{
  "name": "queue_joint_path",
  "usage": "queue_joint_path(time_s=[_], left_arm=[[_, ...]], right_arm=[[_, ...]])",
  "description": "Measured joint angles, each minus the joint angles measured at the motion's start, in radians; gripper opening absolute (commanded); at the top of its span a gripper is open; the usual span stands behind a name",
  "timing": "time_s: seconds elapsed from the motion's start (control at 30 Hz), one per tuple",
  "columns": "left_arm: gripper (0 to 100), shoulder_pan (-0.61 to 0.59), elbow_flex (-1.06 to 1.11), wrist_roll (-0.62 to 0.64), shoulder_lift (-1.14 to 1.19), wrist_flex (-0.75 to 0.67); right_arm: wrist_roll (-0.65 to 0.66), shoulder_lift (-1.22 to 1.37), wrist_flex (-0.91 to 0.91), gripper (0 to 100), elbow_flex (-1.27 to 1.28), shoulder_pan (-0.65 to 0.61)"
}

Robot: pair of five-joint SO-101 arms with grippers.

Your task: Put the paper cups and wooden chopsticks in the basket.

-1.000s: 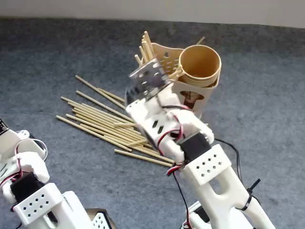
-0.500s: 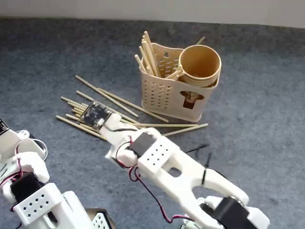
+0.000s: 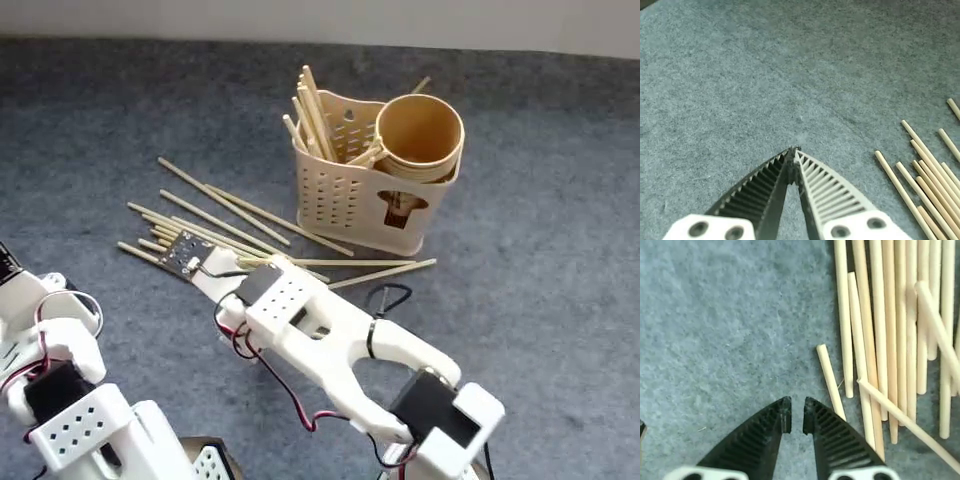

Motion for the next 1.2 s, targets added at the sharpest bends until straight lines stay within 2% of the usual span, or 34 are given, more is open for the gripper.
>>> queue_joint_path(time_s=[0.17,0.27,0.4,0.87,1.07,1.2], left_arm=[[1,0.0,0.0,0.0,0.0,0.0],[1,0.0,0.0,0.0,0.0,0.0],[1,0.0,0.0,0.0,0.0,0.0],[1,0.0,0.0,0.0,0.0,-0.018],[1,0.0,0.0,0.0,0.0,-0.018],[1,0.0,0.0,0.0,0.0,-0.018]], right_arm=[[0.011,0.109,0.118,10.5,-0.127,0.021],[0.077,0.178,0.16,10.5,-0.166,0.044],[0.158,0.218,0.17,10.5,-0.189,0.061],[0.201,0.221,0.172,10.5,-0.192,0.095],[0.324,0.233,0.172,10.5,-0.192,0.135],[0.336,0.235,0.172,10.5,-0.192,0.135]])
